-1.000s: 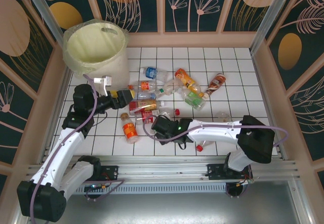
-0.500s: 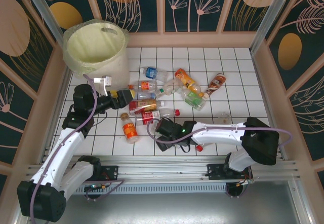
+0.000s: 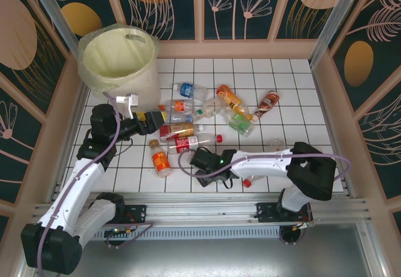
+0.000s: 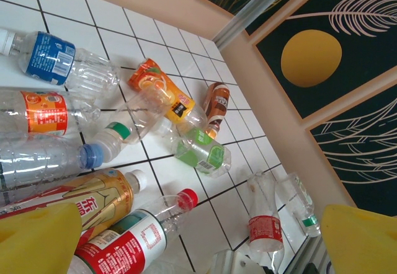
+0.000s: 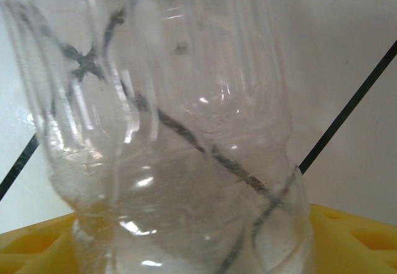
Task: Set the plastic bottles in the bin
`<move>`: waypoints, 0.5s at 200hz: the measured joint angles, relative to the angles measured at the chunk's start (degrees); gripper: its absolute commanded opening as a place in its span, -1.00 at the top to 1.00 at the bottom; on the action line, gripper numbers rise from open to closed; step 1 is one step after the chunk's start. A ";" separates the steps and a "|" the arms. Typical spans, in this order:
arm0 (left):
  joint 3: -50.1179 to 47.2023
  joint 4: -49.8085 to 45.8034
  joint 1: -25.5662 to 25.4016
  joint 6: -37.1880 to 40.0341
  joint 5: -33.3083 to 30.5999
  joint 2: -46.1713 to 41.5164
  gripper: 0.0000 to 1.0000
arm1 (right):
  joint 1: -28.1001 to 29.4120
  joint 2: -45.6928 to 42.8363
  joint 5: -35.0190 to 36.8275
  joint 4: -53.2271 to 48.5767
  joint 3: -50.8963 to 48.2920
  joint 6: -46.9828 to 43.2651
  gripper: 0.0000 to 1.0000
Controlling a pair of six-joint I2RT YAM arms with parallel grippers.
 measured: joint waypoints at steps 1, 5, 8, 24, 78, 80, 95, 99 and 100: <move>0.00 0.02 0.00 0.00 0.00 0.00 -0.97 | 0.00 0.00 0.00 0.04 0.00 0.07 -0.47; 0.00 0.00 0.00 0.00 0.00 0.00 -0.97 | 0.00 0.00 -0.04 0.17 0.00 0.00 -0.45; 0.00 0.00 0.00 -0.02 0.02 0.00 -0.97 | 0.00 0.00 -0.07 0.31 0.00 -0.07 -0.43; 0.00 0.00 0.00 -0.02 0.11 0.00 -0.97 | 0.00 0.00 -0.35 1.09 0.00 -0.22 -0.37; -0.35 0.39 -0.11 -1.11 0.55 0.00 -0.97 | -1.88 -5.27 -4.96 4.20 -2.16 -0.79 -0.26; -0.44 0.57 -0.20 -1.18 0.68 0.00 -0.97 | -2.19 -5.77 -5.18 4.37 -2.36 -0.81 -0.26; -1.07 1.68 -1.05 -2.19 1.03 0.00 -0.97 | -4.37 -9.35 -7.63 5.29 -3.65 -0.79 -0.26; -1.27 1.95 -1.36 -2.40 1.16 0.00 -0.97 | -4.90 -10.25 -8.44 5.55 -3.89 -0.76 -0.26; -1.29 1.99 -1.44 -2.47 1.18 0.00 -0.97 | -5.20 -10.64 -8.83 5.66 -3.98 -0.79 -0.26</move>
